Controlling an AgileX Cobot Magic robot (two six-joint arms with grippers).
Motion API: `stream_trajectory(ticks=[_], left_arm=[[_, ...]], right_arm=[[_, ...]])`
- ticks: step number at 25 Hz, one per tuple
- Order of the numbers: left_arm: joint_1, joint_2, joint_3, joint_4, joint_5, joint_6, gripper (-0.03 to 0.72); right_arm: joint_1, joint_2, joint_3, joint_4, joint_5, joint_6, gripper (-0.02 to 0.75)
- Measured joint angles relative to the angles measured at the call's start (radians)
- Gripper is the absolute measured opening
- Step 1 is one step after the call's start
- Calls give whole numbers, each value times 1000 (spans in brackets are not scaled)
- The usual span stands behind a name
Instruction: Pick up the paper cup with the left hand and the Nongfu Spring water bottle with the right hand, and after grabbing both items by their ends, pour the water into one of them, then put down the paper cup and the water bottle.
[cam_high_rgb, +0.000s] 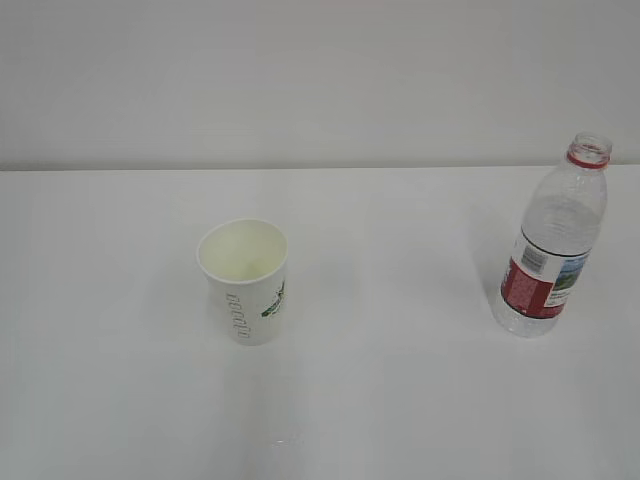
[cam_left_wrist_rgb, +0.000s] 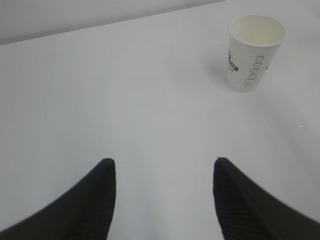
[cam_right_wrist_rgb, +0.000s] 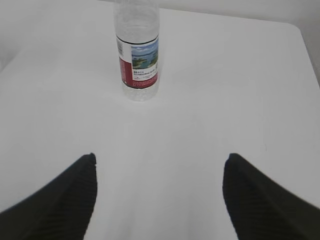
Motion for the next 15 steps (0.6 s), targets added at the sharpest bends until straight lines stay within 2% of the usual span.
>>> stream_trajectory(ticks=[15], left_arm=[[0,0,0,0,0,0,451]], right_arm=[[0,0,0,0,0,0,588]])
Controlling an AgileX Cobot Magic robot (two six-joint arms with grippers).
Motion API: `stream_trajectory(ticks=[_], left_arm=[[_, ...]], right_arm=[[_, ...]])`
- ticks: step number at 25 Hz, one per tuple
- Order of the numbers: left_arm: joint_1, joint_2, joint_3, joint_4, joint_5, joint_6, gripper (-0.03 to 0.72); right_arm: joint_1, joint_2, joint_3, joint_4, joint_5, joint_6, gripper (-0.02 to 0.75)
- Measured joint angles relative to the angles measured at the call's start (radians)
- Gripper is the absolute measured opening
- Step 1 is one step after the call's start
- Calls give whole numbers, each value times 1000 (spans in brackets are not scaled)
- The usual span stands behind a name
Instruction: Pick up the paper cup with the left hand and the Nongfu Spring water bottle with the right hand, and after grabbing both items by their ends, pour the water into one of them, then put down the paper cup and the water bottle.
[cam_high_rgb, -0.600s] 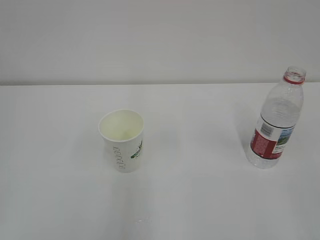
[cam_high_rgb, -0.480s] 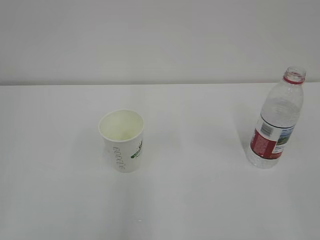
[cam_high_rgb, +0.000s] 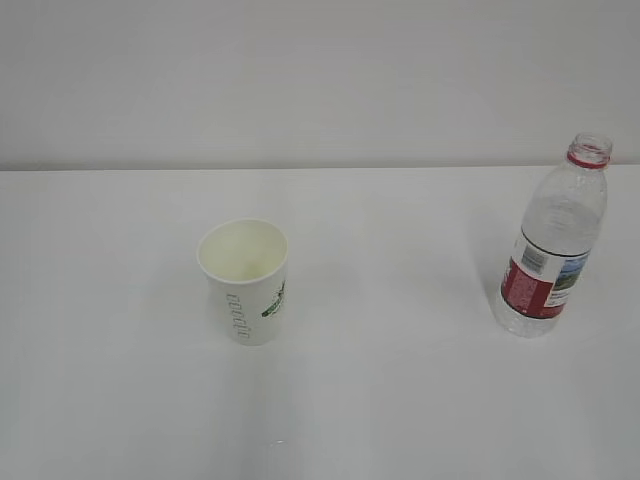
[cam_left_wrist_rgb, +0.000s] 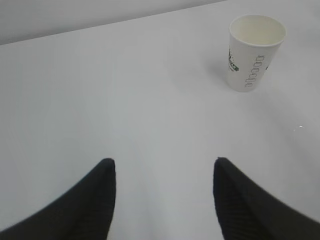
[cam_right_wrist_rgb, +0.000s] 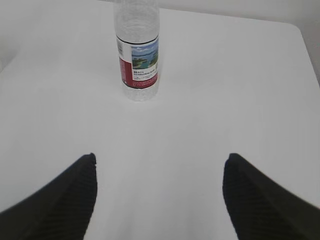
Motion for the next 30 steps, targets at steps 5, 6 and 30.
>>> stream_trajectory(ticks=[5,6,30], left_arm=[[0,0,0,0,0,0,451],[0,0,0,0,0,0,451],[0,0,0,0,0,0,451]], right_arm=[[0,0,0,0,0,0,588],[0,0,0,0,0,0,588],[0,0,0,-24,0,0,588]])
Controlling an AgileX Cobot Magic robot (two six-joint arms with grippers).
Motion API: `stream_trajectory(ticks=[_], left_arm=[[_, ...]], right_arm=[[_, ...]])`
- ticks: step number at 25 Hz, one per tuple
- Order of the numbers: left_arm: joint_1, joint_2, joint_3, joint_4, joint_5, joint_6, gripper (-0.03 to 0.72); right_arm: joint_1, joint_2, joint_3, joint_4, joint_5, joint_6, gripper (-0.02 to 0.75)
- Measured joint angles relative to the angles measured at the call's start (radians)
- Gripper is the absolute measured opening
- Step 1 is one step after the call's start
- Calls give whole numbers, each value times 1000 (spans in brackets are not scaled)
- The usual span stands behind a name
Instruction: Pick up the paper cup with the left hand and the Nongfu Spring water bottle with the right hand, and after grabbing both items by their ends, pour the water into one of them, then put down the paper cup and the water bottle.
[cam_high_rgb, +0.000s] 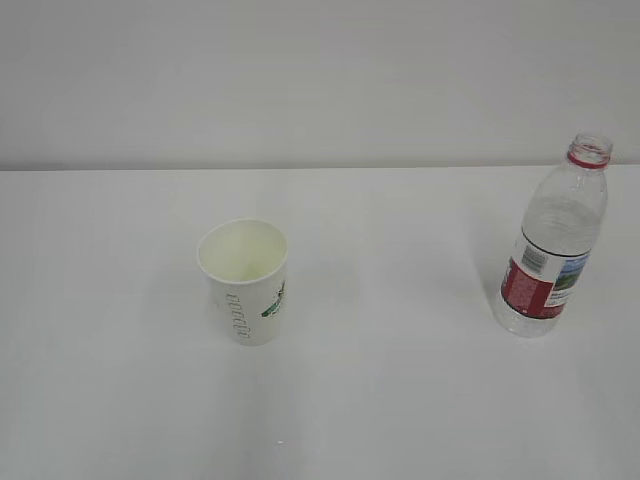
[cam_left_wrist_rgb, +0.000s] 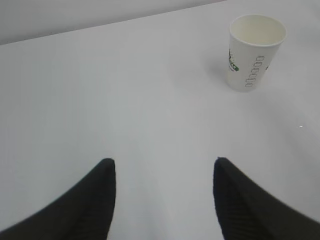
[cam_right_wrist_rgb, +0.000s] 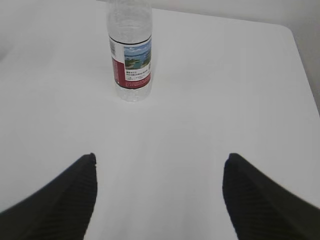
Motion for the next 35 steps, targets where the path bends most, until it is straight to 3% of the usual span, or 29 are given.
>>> stream_trajectory(ticks=[15,28,35], left_arm=[[0,0,-2,-8,-8,0,451],[0,11,-17,-14,-254,0,452],[0,120,-17,-14,-365,0,509]], right_arm=[[0,0,-10,5,-7,0,588],[0,15,-36,25,-212,0,588],[0,113,-36,25,-363,0,589]])
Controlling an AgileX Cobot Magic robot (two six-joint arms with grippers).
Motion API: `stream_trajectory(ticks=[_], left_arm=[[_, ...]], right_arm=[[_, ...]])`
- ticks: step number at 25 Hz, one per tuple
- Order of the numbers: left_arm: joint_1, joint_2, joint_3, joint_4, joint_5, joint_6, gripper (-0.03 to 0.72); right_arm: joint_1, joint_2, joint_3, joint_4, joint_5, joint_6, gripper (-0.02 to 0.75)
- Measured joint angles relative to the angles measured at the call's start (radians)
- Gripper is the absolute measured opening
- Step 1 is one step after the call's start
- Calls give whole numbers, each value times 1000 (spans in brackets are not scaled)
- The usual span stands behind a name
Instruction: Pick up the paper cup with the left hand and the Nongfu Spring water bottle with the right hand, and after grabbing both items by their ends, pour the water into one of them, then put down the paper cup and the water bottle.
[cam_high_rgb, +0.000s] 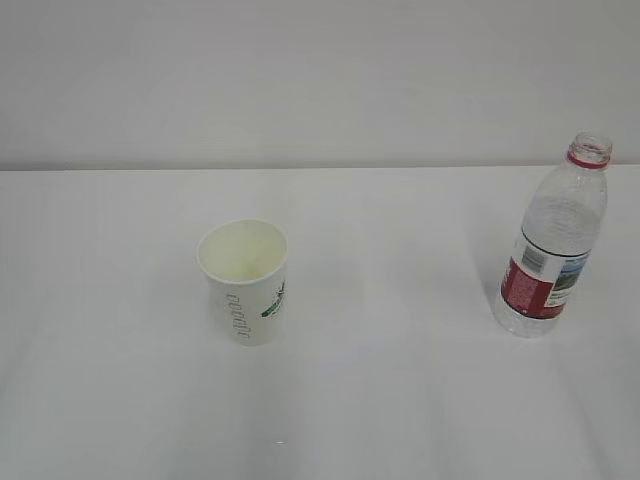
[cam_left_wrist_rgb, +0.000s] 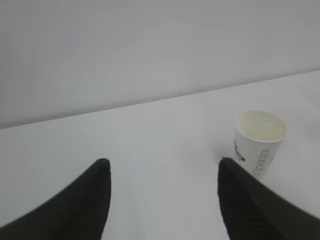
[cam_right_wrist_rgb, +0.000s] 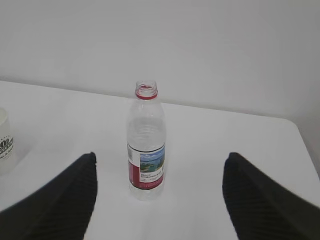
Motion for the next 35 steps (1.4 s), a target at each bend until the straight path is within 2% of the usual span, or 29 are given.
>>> stream_trajectory(ticks=[2,7,9,20,35], left_arm=[[0,33,0,4,-50,0,534],[0,132,0,57,-147,0,662],[0,174,0,64,-184,0,680],[0,406,0,45,-418,2,690],[0,702,0,37,-745,2,685]], right_arm=[[0,43,0,0,-41,0,589],[0,155,0,0,-149,-2,588],[0,203,0,0,-203,-1,589],[0,418,0,0,-505,-4,591],[0,721,0,-6,-735,-4,591]])
